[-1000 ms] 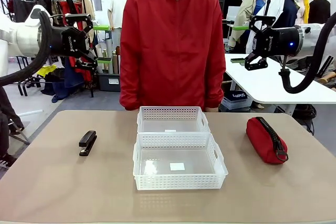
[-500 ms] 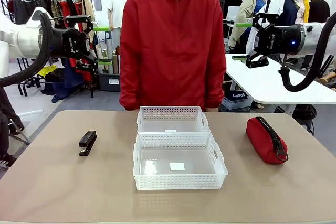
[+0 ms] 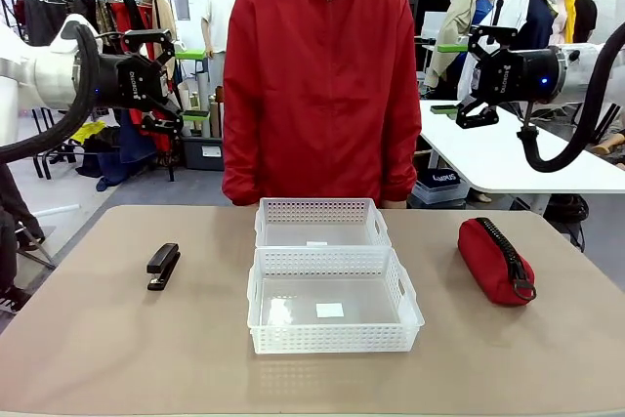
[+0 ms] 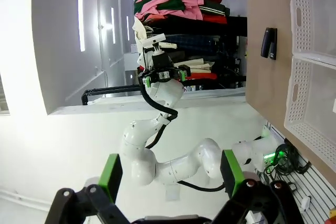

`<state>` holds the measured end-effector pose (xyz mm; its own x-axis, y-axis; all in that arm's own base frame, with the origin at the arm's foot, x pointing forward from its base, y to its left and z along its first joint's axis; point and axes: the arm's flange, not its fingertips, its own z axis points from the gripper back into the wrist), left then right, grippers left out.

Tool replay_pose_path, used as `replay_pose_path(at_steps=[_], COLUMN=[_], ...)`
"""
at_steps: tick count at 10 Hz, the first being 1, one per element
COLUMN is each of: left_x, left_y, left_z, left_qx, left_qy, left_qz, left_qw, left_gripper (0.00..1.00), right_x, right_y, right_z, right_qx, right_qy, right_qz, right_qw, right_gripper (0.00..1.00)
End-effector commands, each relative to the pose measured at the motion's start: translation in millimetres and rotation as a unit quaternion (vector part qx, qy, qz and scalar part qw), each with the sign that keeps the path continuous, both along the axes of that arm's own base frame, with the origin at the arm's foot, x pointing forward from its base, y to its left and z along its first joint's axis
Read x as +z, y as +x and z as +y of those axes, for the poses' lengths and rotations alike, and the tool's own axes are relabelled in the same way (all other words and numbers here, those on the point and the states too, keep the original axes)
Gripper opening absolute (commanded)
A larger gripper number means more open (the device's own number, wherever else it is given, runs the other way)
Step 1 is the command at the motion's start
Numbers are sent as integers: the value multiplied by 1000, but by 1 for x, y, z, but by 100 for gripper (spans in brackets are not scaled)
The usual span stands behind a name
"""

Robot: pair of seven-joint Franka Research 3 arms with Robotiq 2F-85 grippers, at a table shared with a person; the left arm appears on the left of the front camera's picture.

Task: Distribute items into two baskets.
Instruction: Pick up the Pencil pouch that the person points to.

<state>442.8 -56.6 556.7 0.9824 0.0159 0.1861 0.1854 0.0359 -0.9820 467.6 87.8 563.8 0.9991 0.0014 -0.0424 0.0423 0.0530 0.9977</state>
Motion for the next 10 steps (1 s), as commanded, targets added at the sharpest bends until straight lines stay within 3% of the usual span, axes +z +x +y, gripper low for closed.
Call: replay_pose_path(at_steps=[1, 10], left_x=[1, 1], left_y=[0, 0], left_z=[1, 1], left_qx=[0, 0], left_qy=[-1, -1], left_qz=[-1, -1], left_qw=[1000, 1000], left_gripper=[100, 100], right_x=[2, 2], right_y=[0, 0], right_z=[-1, -1], right_qx=[-1, -1], right_qy=[1, 1], right_qz=[11, 11], right_qw=[1000, 1000], right_gripper=[100, 100])
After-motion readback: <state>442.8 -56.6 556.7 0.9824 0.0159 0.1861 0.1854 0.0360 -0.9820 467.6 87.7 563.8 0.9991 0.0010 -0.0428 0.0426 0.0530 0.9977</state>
